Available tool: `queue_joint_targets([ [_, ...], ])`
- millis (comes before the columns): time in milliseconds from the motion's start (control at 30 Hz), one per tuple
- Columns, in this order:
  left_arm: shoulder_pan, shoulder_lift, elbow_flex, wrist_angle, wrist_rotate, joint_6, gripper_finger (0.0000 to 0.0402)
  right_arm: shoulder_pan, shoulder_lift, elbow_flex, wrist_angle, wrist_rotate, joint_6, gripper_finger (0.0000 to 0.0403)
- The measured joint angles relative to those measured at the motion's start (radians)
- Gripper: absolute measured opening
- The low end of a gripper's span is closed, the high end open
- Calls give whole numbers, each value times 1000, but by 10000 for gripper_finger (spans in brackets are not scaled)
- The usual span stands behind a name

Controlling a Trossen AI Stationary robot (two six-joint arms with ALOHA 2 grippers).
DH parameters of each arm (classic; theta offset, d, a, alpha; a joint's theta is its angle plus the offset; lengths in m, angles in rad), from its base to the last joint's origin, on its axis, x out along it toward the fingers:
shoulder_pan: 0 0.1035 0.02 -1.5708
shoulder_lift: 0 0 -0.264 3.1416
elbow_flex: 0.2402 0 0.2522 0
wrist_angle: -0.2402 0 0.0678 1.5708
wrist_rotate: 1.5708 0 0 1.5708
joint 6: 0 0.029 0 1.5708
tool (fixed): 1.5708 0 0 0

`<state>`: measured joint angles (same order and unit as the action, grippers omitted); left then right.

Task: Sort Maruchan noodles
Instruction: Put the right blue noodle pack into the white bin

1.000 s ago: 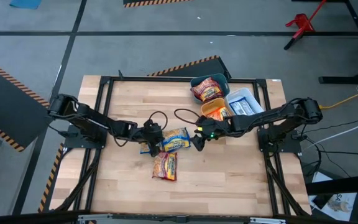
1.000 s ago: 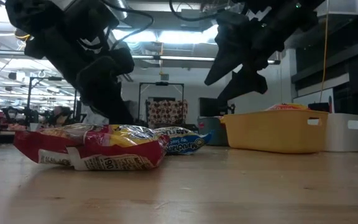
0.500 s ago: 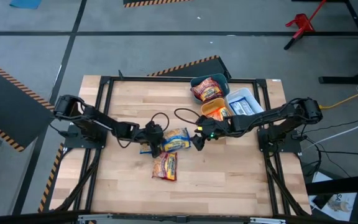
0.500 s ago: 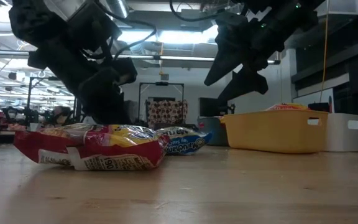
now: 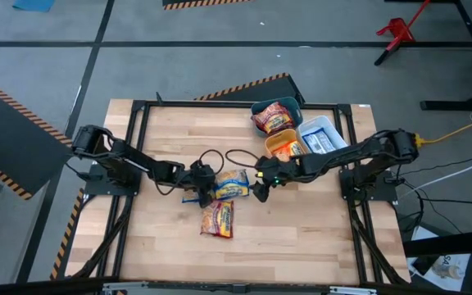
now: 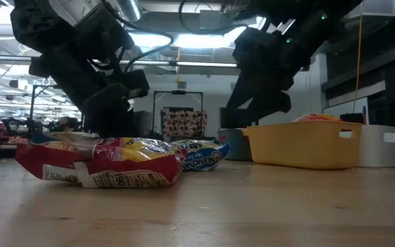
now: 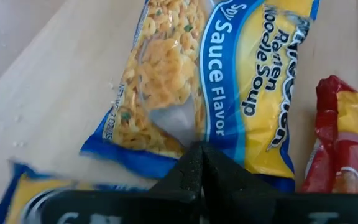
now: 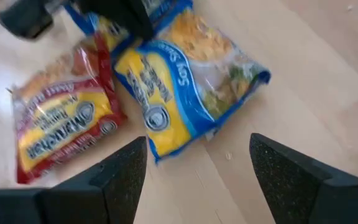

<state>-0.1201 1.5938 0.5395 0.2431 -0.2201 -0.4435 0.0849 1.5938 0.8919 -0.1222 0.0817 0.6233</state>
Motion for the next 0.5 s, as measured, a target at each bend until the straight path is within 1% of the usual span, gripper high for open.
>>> queue_joint_targets([
  [133, -1, 23, -1, 3, 2, 0, 0, 0, 37, 0, -2, -12, -49, 269],
  [200, -1, 32, -1, 9, 11, 0, 0, -2, 45, 0, -7, -17, -103, 269],
  [300, -1, 50, -1, 34, 19, -1, 0, -10, 45, 0, -3, -55, -185, 269],
  [433, -1, 66, -1, 53, 18, 1, 0, -33, 46, 31, -32, -120, -192, 269],
  [500, -1, 70, 0, 54, 20, 5, 0, -43, 46, 50, -56, -107, -228, 269],
])
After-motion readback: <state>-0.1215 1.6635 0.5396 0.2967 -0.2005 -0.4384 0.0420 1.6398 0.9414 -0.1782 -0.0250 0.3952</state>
